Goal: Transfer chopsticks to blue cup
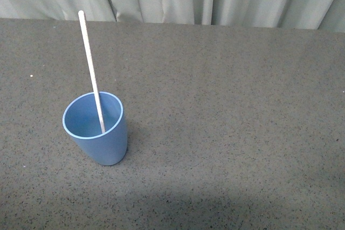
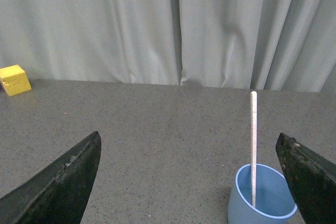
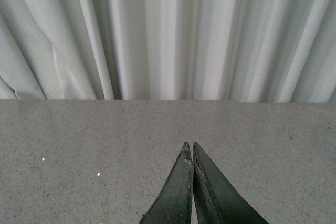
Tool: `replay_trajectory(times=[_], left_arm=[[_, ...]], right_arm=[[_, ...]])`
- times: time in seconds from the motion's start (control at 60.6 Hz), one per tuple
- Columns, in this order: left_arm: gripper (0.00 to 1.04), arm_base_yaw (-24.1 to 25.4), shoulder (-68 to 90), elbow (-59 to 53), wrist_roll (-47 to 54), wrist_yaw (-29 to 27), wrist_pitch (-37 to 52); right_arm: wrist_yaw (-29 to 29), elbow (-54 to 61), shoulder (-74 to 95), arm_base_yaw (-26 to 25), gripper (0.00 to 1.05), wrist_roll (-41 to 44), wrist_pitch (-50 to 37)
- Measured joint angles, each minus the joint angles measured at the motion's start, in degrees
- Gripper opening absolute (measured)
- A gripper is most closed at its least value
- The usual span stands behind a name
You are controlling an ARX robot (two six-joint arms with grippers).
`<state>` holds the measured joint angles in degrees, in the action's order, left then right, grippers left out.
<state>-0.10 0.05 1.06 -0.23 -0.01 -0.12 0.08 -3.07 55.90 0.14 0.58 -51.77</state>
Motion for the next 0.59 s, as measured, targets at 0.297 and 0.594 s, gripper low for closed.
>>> replay_trajectory(times=[0.297, 0.594], left_arm=[[0.98, 0.00, 0.00, 0.00, 0.00, 0.00, 0.00], [0.98, 0.00, 0.00, 0.00, 0.00, 0.00, 0.00]], right_arm=[[0.02, 2.34, -13.88, 0.00, 0.01, 0.00, 11.30], [0.00, 2.80, -25.03, 0.00, 0.01, 0.00, 21.35]])
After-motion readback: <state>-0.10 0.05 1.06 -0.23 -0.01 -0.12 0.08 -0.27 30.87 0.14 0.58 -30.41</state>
